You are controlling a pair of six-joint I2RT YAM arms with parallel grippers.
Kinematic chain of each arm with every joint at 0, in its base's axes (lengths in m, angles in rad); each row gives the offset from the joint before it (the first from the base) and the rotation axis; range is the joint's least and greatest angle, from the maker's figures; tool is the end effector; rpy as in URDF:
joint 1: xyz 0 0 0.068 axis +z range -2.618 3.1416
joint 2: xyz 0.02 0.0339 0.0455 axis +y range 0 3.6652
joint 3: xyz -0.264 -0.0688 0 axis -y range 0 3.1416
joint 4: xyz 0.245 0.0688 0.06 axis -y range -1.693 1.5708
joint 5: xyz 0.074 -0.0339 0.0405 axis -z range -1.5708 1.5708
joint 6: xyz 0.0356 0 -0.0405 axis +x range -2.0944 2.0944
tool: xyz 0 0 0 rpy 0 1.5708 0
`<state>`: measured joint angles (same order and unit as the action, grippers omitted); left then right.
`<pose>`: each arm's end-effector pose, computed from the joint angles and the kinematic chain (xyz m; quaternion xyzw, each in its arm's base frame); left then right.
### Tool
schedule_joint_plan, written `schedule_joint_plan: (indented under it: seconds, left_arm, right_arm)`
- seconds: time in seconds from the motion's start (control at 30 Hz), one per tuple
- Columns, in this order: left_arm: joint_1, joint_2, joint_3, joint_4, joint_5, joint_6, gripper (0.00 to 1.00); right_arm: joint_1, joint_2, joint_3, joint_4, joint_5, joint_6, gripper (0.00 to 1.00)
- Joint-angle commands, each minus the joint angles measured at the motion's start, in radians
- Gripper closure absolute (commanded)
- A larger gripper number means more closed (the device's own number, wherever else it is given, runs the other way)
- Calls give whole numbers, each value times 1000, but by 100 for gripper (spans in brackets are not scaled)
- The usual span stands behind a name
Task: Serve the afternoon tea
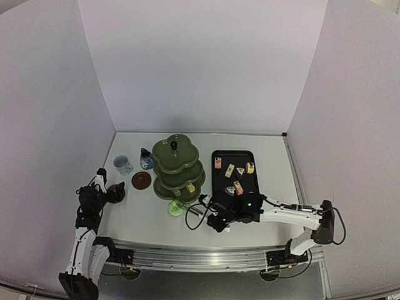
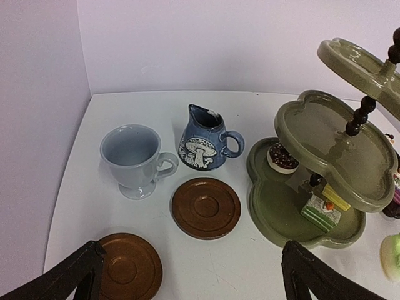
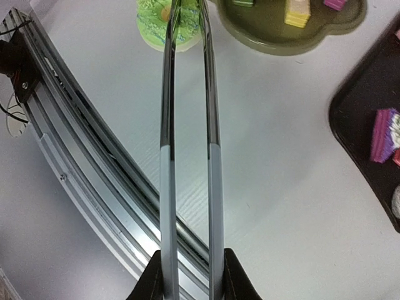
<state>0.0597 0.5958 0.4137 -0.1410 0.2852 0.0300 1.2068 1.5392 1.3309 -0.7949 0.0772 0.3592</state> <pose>0.1562 -0.0007 0.2419 0.0711 0.8045 -0.0893 0.5828 0.1174 0.3005 0.2931 -0.3846 0.8789 0.1711 0.2245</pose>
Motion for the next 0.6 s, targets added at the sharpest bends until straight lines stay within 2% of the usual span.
schedule_joint_plan:
  seconds: [0.0, 0.27, 0.57]
  left_arm:
    - [-3, -1, 27, -9, 4, 20, 0]
    - [-2, 5, 25, -11, -6, 10, 0]
    - [-3, 9, 23, -20, -9, 9, 0]
  right_arm:
    - [33, 147, 76, 250, 27, -60, 100]
    - [31, 406, 277, 307, 168, -73, 100]
    - [30, 547, 403, 313, 334, -9, 100]
